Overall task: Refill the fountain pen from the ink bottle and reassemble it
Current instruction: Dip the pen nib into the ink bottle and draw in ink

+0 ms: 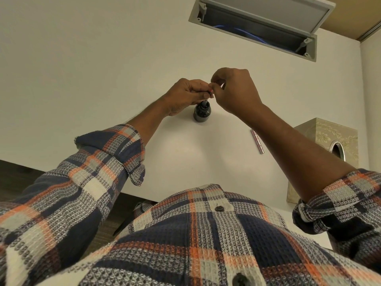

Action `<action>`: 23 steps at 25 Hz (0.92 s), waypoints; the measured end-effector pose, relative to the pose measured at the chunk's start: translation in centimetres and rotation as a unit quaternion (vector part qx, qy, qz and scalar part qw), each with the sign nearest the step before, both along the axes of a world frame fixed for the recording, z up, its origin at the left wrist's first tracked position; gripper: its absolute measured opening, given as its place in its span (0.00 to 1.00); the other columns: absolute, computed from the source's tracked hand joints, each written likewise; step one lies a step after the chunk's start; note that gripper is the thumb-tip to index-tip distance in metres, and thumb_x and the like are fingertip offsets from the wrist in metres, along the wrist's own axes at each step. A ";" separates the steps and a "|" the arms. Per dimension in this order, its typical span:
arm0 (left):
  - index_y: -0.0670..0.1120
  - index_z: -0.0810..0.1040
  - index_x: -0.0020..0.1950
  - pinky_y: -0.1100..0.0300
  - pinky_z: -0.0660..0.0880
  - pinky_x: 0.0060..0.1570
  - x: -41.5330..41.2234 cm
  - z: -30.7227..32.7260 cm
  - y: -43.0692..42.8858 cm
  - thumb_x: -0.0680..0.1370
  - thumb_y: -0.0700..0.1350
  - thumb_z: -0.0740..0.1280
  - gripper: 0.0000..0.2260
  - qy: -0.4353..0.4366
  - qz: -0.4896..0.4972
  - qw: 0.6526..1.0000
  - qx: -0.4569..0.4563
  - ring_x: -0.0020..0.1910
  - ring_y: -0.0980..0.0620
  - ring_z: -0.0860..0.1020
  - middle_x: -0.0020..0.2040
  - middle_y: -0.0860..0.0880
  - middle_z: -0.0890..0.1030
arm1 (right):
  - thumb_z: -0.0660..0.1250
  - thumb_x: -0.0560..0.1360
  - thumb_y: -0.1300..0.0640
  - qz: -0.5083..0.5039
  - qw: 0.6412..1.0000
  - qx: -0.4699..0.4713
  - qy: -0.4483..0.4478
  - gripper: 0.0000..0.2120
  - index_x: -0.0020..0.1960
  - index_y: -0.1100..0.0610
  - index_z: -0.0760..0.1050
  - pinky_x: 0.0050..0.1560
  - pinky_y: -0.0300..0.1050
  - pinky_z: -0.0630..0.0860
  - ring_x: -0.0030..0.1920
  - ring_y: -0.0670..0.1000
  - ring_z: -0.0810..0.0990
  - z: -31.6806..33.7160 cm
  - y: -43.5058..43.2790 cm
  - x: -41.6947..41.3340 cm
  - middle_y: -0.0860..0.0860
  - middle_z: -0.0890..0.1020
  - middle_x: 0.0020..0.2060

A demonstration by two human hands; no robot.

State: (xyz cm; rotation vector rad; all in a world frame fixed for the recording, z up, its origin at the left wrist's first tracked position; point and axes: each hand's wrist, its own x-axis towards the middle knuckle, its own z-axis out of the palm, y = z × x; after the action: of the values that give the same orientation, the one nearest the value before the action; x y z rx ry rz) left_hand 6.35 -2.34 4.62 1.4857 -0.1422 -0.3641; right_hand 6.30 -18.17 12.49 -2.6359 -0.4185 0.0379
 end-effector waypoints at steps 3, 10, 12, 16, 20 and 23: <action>0.39 0.79 0.56 0.61 0.75 0.51 -0.1 0.1 0.0 0.75 0.32 0.66 0.11 0.003 0.002 1.000 -0.004 0.46 0.55 0.79 0.48 0.51 0.80 | 0.65 0.74 0.58 0.003 1.000 -0.002 -0.001 0.07 0.47 0.57 0.81 0.43 0.48 0.78 0.42 0.54 0.80 0.1 0.1 0.0 0.54 0.84 0.42; 0.41 0.80 0.55 0.62 0.75 0.48 -0.1 0.1 -0.1 0.75 0.32 0.67 0.10 0.010 0.005 1.000 -0.009 0.44 0.56 0.79 0.44 0.56 0.82 | 0.64 0.75 0.57 0.006 1.000 -0.013 -0.001 0.08 0.48 0.58 0.81 0.43 0.50 0.78 0.41 0.55 0.80 0.0 0.1 0.1 0.55 0.84 0.41; 0.41 0.81 0.53 0.62 0.75 0.48 -0.2 0.1 -0.1 0.75 0.32 0.67 0.10 0.010 0.005 1.000 -0.007 0.44 0.56 0.80 0.44 0.57 0.82 | 0.64 0.75 0.58 0.005 1.000 -0.011 0.003 0.08 0.48 0.58 0.81 0.43 0.50 0.78 0.42 0.55 0.80 0.0 0.1 0.0 0.54 0.84 0.42; 0.42 0.82 0.51 0.62 0.76 0.51 -0.3 0.5 -0.1 0.74 0.31 0.67 0.10 0.004 0.006 1.000 -0.008 0.47 0.57 0.81 0.47 0.57 0.83 | 0.63 0.75 0.58 0.002 1.000 -0.008 0.008 0.09 0.48 0.57 0.81 0.42 0.48 0.78 0.42 0.55 0.80 0.0 -0.1 0.0 0.55 0.84 0.42; 0.41 0.80 0.55 0.64 0.75 0.50 -0.3 1.0 0.0 0.73 0.31 0.68 0.12 -0.011 0.004 1.000 -0.008 0.47 0.56 0.80 0.48 0.56 0.83 | 0.63 0.75 0.58 -0.013 1.000 0.002 0.012 0.09 0.48 0.56 0.81 0.42 0.48 0.78 0.42 0.55 0.80 0.3 -0.2 -0.1 0.54 0.84 0.42; 0.38 0.80 0.57 0.61 0.75 0.55 -0.1 1.3 0.5 0.73 0.32 0.69 0.13 -0.022 0.011 1.000 0.012 0.55 0.51 0.80 0.55 0.48 0.81 | 0.63 0.76 0.57 -0.018 1.000 0.009 0.011 0.08 0.48 0.57 0.81 0.43 0.48 0.78 0.42 0.55 0.80 0.7 -0.4 -0.1 0.55 0.84 0.42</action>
State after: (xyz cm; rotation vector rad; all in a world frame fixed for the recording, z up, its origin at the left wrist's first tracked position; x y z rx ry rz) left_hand 6.28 -1.86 5.93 1.5179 -0.1570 -0.3157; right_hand 6.21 -18.54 13.23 -2.6226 -0.3619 0.0499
